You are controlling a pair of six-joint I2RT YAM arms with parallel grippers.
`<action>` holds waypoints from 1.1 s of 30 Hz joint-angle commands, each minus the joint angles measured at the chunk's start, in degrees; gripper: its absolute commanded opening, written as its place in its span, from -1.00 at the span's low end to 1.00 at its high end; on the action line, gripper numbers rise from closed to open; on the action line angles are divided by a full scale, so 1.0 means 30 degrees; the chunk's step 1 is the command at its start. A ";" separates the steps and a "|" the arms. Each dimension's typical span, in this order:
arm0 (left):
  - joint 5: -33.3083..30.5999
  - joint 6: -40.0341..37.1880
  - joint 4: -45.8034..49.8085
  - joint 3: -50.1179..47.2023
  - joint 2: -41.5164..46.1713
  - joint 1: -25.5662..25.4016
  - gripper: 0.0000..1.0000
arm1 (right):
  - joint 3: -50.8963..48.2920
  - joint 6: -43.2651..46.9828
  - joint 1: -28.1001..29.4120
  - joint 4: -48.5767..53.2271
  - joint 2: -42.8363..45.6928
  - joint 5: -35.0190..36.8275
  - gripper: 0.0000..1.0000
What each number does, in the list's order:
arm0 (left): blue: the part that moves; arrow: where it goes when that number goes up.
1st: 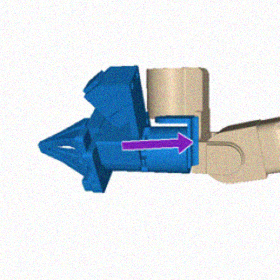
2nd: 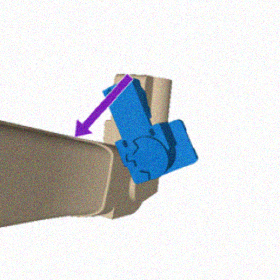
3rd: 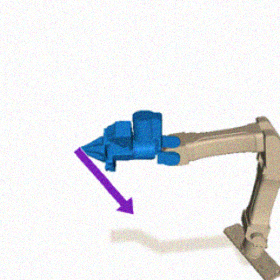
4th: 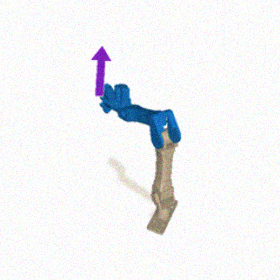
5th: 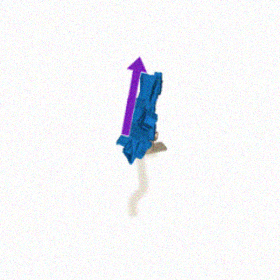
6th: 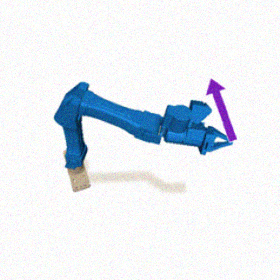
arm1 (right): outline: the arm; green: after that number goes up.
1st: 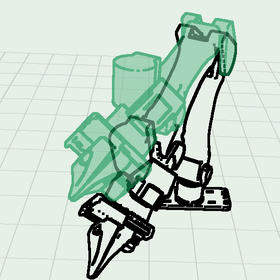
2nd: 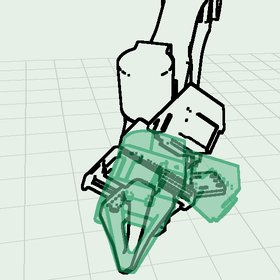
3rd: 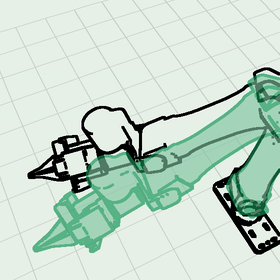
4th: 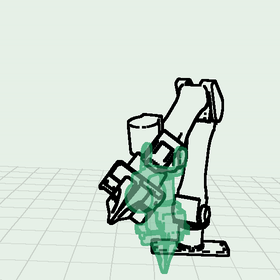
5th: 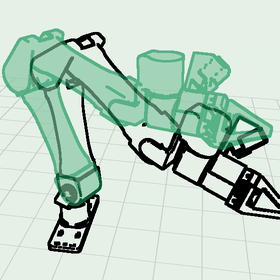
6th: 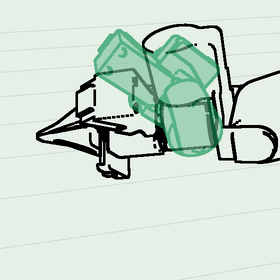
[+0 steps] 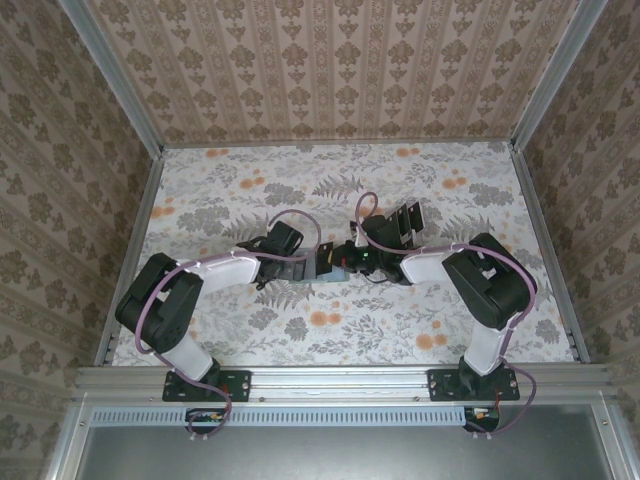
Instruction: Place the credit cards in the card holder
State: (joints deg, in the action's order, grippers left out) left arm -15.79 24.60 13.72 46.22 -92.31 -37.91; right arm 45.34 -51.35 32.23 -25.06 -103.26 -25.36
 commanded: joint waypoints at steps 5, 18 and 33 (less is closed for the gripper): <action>-0.0390 -0.0067 0.0640 -0.0087 -0.0281 -0.0078 1.00 | -0.0290 -0.0356 -0.0312 -0.0960 -0.0483 -0.0283 -1.00; -0.0391 -0.0038 0.0658 -0.0088 -0.0255 -0.0098 1.00 | -0.0143 -0.0837 -0.0300 -0.1658 -0.1124 -0.0828 -1.00; -0.0361 -0.0029 0.0670 -0.0164 -0.0226 -0.0078 0.99 | -0.0861 -0.1043 -0.0313 -0.1725 0.0172 -0.0336 -1.00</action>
State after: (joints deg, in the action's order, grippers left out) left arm -16.40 24.60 13.76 46.19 -92.31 -37.91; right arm 43.42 -54.24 31.40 -29.78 -105.06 -27.24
